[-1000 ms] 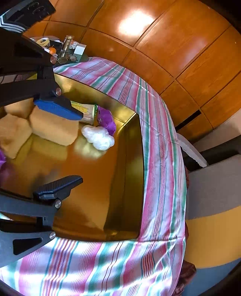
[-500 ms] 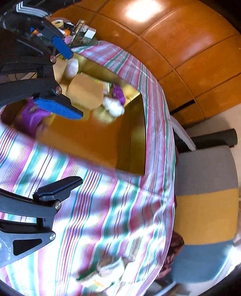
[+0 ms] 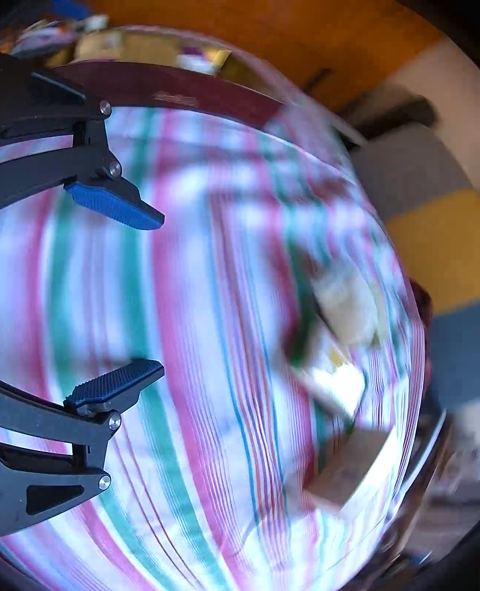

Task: Organize objects
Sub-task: 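Move both grippers from the tray back toward the WEIDAN packet and remaining items, then grasp the WEIDAN packet with the right gripper while the left grasps the white knit bundle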

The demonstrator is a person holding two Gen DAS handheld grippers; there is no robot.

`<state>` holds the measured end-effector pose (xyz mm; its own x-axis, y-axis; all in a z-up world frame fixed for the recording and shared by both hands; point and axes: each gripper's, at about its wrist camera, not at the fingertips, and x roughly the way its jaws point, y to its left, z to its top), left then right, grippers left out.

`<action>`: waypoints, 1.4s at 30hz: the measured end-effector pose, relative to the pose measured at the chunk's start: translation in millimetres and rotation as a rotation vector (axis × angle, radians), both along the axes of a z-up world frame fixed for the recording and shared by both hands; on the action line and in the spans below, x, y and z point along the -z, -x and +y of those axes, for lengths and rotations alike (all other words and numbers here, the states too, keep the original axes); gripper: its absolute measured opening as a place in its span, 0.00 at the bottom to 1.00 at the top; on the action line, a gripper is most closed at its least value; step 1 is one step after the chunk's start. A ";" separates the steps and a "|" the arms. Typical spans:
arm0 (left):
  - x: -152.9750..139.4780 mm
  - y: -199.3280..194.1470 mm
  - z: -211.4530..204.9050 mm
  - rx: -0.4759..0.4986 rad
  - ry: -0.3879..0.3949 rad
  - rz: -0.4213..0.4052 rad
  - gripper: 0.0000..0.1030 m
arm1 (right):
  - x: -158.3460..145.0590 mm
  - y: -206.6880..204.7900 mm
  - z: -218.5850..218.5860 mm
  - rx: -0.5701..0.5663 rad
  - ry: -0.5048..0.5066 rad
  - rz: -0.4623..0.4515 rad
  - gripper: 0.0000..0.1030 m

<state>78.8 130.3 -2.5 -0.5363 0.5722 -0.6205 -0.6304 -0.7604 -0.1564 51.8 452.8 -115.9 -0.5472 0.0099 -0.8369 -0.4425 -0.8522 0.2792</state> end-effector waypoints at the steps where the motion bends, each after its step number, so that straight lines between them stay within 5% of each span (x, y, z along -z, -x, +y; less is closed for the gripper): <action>1: 0.3 -3.5 5.8 0.014 0.007 0.006 0.68 | -2.5 2.6 9.9 0.026 -0.026 0.003 0.72; 8: 0.0 -10.4 18.9 0.041 0.036 0.005 0.68 | -12.3 54.5 73.2 0.168 -0.057 0.022 0.64; 18: 1.3 3.4 13.6 -0.021 0.050 -0.030 0.68 | 1.1 112.0 90.4 0.182 -0.150 -0.079 0.59; 24: 1.3 7.2 21.4 -0.011 0.048 -0.051 0.68 | 9.8 102.2 73.3 0.055 -0.270 -0.111 0.54; 27: -1.5 9.4 30.3 0.006 0.043 -0.055 0.68 | 7.5 86.3 73.8 0.033 -0.246 -0.099 0.47; 36: -15.6 27.5 67.9 0.043 0.016 -0.097 0.68 | 5.7 31.1 88.8 -0.044 -0.117 -0.088 0.47; 42: -12.6 57.3 130.5 0.086 0.062 -0.173 0.68 | 7.9 17.5 88.3 -0.102 -0.120 -0.043 0.47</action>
